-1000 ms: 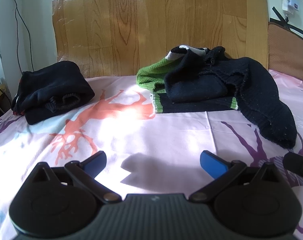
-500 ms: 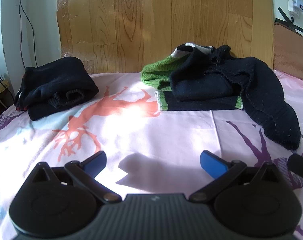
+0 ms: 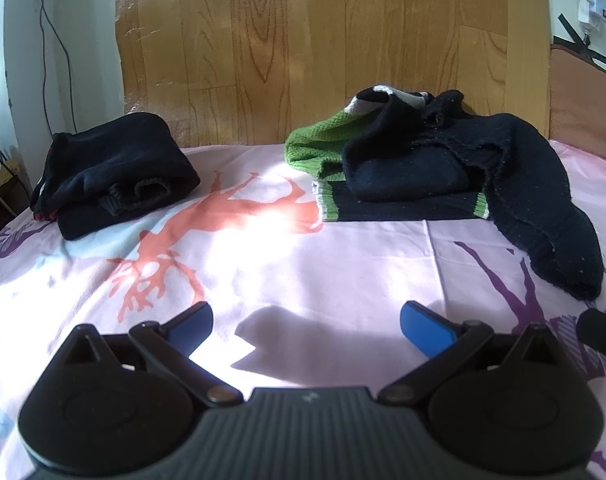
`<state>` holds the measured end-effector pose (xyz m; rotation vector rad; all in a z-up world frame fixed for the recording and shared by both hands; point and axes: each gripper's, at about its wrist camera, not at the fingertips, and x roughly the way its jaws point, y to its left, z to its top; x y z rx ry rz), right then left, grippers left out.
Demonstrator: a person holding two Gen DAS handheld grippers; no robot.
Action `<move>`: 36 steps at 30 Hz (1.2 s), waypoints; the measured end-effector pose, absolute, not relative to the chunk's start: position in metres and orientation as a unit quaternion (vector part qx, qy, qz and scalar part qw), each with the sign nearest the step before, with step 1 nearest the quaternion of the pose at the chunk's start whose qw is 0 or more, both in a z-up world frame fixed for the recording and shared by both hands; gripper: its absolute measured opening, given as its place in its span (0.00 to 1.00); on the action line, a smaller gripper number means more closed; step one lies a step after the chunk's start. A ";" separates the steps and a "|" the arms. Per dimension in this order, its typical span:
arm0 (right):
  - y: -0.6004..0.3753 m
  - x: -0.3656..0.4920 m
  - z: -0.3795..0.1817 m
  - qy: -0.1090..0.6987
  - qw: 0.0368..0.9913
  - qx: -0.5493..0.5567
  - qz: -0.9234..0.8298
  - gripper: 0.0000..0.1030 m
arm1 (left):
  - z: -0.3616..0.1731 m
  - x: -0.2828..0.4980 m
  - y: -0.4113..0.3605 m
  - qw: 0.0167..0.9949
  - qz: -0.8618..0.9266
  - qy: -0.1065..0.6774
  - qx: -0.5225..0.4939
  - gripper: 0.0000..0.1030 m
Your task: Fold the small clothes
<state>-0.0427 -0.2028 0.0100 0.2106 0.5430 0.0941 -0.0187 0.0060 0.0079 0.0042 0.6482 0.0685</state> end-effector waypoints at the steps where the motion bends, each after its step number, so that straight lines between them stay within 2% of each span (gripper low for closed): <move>1: -0.203 -0.043 0.010 0.268 0.957 0.104 0.046 1.00 | 0.008 -0.019 0.005 0.947 0.033 0.320 0.004 1.00; 36: -0.203 -0.043 0.010 0.266 0.957 0.106 0.047 1.00 | 0.008 -0.018 0.005 0.946 0.040 0.320 0.010 1.00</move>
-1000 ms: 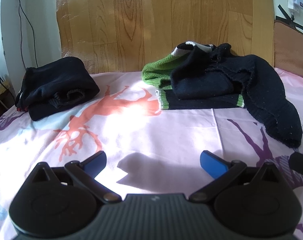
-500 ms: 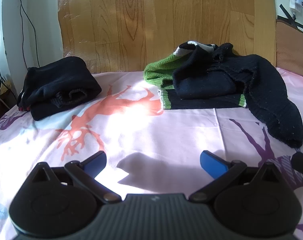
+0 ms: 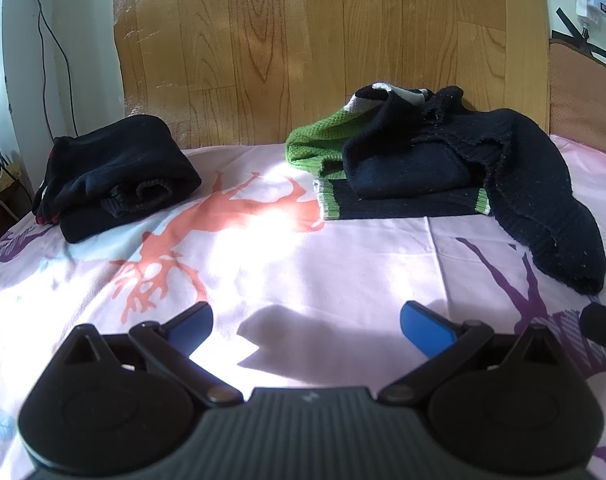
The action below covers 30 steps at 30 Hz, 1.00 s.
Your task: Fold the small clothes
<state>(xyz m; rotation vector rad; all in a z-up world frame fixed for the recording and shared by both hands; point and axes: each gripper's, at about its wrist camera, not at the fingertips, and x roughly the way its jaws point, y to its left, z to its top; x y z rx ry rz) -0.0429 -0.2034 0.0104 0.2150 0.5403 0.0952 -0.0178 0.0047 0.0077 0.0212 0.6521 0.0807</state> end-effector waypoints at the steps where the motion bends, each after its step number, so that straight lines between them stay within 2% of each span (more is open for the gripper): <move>1: -0.203 -0.043 0.010 0.266 0.957 0.106 0.047 1.00 | 0.008 -0.018 0.004 0.946 0.040 0.320 0.011 1.00; 9: -0.204 -0.043 0.010 0.268 0.957 0.105 0.045 1.00 | 0.008 -0.017 0.006 0.946 0.031 0.322 0.002 1.00; 14: -0.207 -0.047 0.015 0.250 0.963 0.094 0.042 1.00 | 0.004 -0.012 0.016 0.936 0.000 0.350 -0.020 1.00; 16: -0.206 -0.045 0.021 0.238 0.968 0.060 0.042 0.95 | 0.005 -0.011 0.019 0.937 -0.023 0.348 -0.016 1.00; 18: -0.208 -0.040 0.032 0.223 0.973 0.041 0.052 0.85 | 0.010 -0.007 0.024 0.938 -0.030 0.344 -0.012 1.00; 21: -0.206 -0.021 0.051 0.209 0.975 0.010 0.079 0.78 | 0.020 0.010 0.041 0.943 -0.007 0.331 -0.032 1.00; 24: -0.186 0.010 0.058 0.207 0.971 -0.046 0.106 0.76 | 0.032 0.029 0.056 0.946 0.015 0.320 -0.053 1.00; 28: -0.151 0.066 0.045 0.212 0.960 -0.134 0.125 0.76 | 0.044 0.055 0.053 0.952 0.019 0.304 -0.025 0.96; 29: -0.146 0.081 0.039 0.222 0.956 -0.145 0.127 0.73 | 0.045 0.062 0.049 0.953 0.017 0.302 -0.013 0.93; 30: -0.144 0.094 0.032 0.230 0.953 -0.154 0.126 0.48 | 0.046 0.070 0.044 0.953 0.015 0.303 -0.002 0.90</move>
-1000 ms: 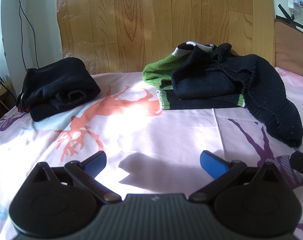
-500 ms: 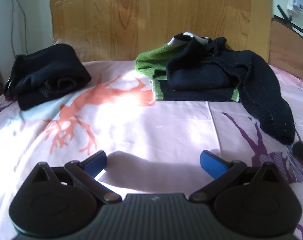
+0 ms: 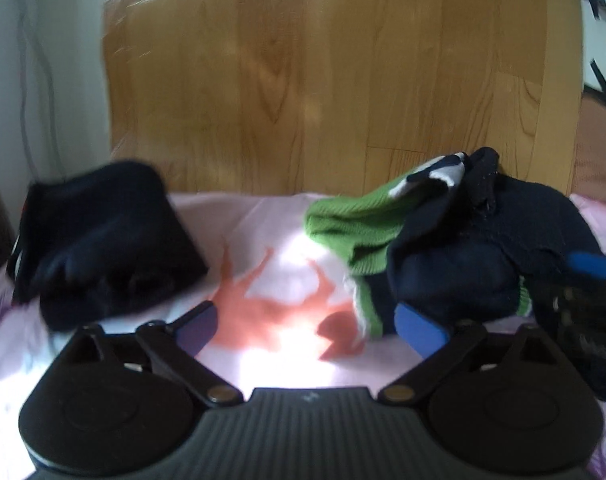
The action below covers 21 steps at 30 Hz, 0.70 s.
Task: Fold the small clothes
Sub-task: 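Grasp the navy sweater's white-trimmed edge with the right gripper while the left gripper approaches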
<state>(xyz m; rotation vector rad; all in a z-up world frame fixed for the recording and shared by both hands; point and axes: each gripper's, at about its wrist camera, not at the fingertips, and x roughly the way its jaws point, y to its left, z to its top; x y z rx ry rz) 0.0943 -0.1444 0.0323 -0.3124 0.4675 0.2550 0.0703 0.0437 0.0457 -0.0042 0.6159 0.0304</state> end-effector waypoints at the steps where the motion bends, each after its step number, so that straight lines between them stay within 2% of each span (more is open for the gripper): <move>1: -0.144 0.106 0.028 0.238 0.949 -0.167 0.123 0.27 | 0.046 0.077 0.040 0.953 0.011 0.303 0.007 0.86; 2: -0.147 0.115 0.027 0.236 0.949 -0.179 0.112 0.12 | 0.045 0.084 0.035 0.953 0.004 0.303 0.014 0.80; 7: -0.238 0.132 0.081 0.145 0.982 -0.114 -0.028 0.10 | 0.037 0.107 0.026 0.950 -0.023 0.310 0.012 0.62; 8: -0.269 0.137 0.092 0.137 0.983 -0.088 -0.082 0.10 | 0.034 0.109 0.026 0.950 -0.026 0.312 0.003 0.61; 10: -0.330 0.147 0.103 0.144 0.971 -0.042 -0.186 0.04 | 0.028 0.112 0.027 0.948 -0.029 0.315 -0.014 0.61; 13: -0.371 0.136 0.109 0.162 0.961 -0.024 -0.225 0.09 | 0.019 0.111 0.034 0.948 -0.028 0.316 -0.031 0.64; 14: -0.373 0.128 0.112 0.166 0.965 -0.012 -0.202 0.11 | 0.018 0.111 0.037 0.948 -0.023 0.317 -0.036 0.64; 16: -0.355 0.112 0.119 0.175 0.977 0.000 -0.122 0.27 | 0.021 0.111 0.044 0.946 -0.014 0.319 -0.052 0.64; 17: -0.338 0.107 0.120 0.182 0.981 -0.002 -0.072 0.44 | 0.024 0.110 0.049 0.946 -0.010 0.317 -0.063 0.65; 18: -0.321 0.106 0.119 0.187 0.982 -0.006 -0.030 0.57 | 0.027 0.107 0.054 0.947 -0.005 0.312 -0.070 0.65; 21: -0.252 0.107 0.111 0.219 0.967 -0.021 0.126 0.64 | 0.033 0.091 0.068 0.952 0.016 0.294 -0.082 0.69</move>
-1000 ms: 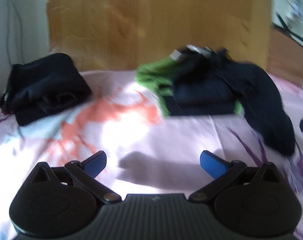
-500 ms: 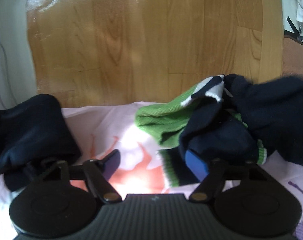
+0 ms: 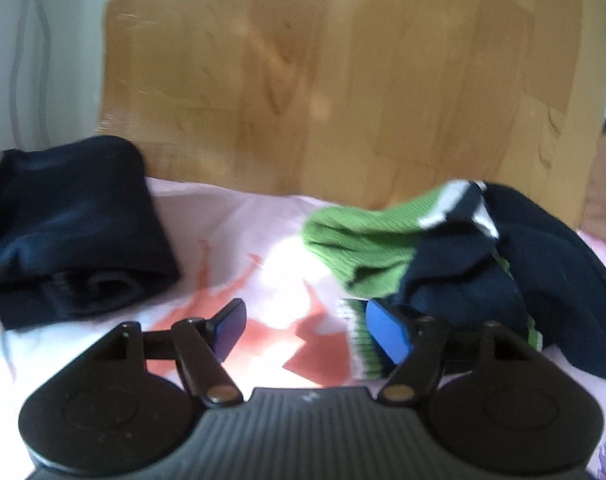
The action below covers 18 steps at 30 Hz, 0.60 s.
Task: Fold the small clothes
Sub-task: 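Grasp the navy sweater's white-trimmed edge with the right gripper while the left gripper approaches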
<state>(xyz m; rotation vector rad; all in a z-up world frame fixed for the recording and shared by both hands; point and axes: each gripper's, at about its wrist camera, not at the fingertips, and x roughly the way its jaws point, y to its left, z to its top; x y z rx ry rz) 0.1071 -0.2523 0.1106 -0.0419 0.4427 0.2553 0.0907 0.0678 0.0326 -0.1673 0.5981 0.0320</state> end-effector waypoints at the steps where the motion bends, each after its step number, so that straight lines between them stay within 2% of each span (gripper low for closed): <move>1: -0.228 0.112 0.107 0.232 0.958 -0.023 0.167 0.66 | 0.032 0.085 0.072 0.953 0.023 0.290 -0.084 0.70; 5: -0.156 0.149 0.085 0.282 0.930 -0.034 0.234 0.79 | 0.021 0.075 0.090 0.950 0.046 0.293 -0.092 0.71; 7: -0.131 0.175 0.070 0.308 0.924 -0.042 0.221 0.80 | 0.016 0.080 0.095 0.946 0.043 0.305 -0.097 0.71; 8: -0.122 0.189 0.062 0.318 0.924 -0.048 0.206 0.74 | 0.015 0.083 0.099 0.945 0.031 0.309 -0.106 0.70; 9: -0.115 0.197 0.058 0.322 0.925 -0.056 0.195 0.37 | 0.015 0.084 0.101 0.944 0.021 0.308 -0.114 0.70; 10: -0.114 0.204 0.060 0.324 0.926 -0.069 0.181 0.14 | 0.015 0.084 0.103 0.945 0.018 0.307 -0.116 0.70; 11: -0.120 0.207 0.069 0.318 0.930 -0.060 0.173 0.06 | 0.015 0.085 0.104 0.945 0.018 0.305 -0.115 0.70; 13: -0.138 0.194 0.105 0.274 0.946 -0.025 0.170 0.06 | 0.017 0.084 0.103 0.948 0.018 0.298 -0.107 0.70; 16: -0.165 0.155 0.174 0.180 0.973 -0.049 0.139 0.06 | 0.020 0.079 0.091 0.957 0.015 0.280 -0.080 0.71; 18: -0.187 0.137 0.209 0.152 0.979 -0.049 0.128 0.06 | 0.025 0.071 0.079 0.964 0.001 0.258 -0.062 0.72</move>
